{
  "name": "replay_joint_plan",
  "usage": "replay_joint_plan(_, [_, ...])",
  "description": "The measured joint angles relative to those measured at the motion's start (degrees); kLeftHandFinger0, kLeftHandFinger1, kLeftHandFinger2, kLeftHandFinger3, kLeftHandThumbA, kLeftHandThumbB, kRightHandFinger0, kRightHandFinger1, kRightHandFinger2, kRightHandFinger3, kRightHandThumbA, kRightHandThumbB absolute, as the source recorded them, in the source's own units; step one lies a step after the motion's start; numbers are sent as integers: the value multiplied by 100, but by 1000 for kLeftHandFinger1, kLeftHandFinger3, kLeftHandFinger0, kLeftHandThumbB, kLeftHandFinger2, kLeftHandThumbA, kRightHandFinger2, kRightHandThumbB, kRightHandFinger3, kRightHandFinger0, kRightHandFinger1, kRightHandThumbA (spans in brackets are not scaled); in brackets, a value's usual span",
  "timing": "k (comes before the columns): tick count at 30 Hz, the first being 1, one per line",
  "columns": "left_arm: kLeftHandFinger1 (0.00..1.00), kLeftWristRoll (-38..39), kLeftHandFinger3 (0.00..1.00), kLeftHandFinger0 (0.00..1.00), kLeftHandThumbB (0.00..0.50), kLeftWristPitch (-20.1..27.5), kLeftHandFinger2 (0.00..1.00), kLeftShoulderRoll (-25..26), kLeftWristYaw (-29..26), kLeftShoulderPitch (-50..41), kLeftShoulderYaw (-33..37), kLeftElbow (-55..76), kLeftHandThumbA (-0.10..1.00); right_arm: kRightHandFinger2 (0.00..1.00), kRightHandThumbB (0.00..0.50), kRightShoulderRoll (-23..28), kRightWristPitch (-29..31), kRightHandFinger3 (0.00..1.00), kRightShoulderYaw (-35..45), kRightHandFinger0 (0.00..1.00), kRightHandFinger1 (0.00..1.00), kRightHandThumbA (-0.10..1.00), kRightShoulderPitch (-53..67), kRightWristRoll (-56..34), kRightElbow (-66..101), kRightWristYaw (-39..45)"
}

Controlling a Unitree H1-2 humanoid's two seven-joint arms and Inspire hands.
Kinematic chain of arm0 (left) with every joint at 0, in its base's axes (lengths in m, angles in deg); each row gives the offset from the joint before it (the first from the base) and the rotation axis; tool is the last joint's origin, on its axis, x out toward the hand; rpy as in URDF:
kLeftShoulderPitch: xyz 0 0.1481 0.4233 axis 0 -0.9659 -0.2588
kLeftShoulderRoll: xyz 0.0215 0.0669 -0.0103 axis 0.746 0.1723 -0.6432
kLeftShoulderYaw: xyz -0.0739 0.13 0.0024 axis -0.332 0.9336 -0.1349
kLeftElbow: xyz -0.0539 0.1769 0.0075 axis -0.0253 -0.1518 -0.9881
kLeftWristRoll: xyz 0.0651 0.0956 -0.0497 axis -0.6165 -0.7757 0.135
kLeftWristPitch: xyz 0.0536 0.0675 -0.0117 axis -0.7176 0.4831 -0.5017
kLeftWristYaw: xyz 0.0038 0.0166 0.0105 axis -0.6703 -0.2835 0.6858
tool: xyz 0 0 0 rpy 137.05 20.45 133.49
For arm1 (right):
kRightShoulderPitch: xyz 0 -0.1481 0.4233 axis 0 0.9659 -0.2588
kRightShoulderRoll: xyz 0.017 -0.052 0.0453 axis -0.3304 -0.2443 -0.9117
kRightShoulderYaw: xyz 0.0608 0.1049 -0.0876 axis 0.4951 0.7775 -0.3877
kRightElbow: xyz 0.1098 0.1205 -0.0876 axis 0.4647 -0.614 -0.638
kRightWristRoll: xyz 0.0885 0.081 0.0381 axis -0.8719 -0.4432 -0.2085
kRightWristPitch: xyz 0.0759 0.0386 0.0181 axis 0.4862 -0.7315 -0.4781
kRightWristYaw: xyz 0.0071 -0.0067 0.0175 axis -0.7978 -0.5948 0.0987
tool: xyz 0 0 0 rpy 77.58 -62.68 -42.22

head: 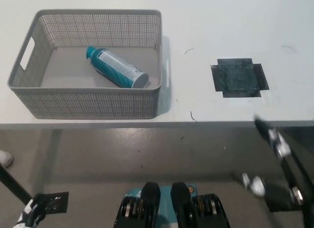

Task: Use the right hand to pick up an air purifying spray and put it inside a container

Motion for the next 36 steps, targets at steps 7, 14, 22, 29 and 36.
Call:
replay_joint_plan(7, [1000,99,1000,1000,429,256,1000,-91,-21,-15,-122,-80,1000,1000,321,153,622,1000,23,1000,1000,1000,759,115,-1399,-17])
replay_joint_plan(14, [1000,174,1000,1000,389,480,1000,-137,-31,-5,-207,-106,1000,1000,296,153,957,1000,341,1000,1000,1000,640,-133,-2550,41])
replay_joint_plan(22, [1000,201,1000,1000,358,571,1000,-133,-33,-56,-345,-141,1000,1000,302,133,1210,1000,408,1000,1000,1000,546,-276,-2671,87])
replay_joint_plan(29, [1000,207,1000,1000,381,571,1000,-130,-30,-70,-373,-154,1000,1000,302,83,1290,1000,428,1000,1000,1000,500,-325,-2672,128])
replay_joint_plan(36, [1000,211,1000,1000,399,577,1000,-130,-31,-45,-396,-213,1000,1000,355,83,1291,1000,478,1000,1000,991,471,-439,-2664,201])
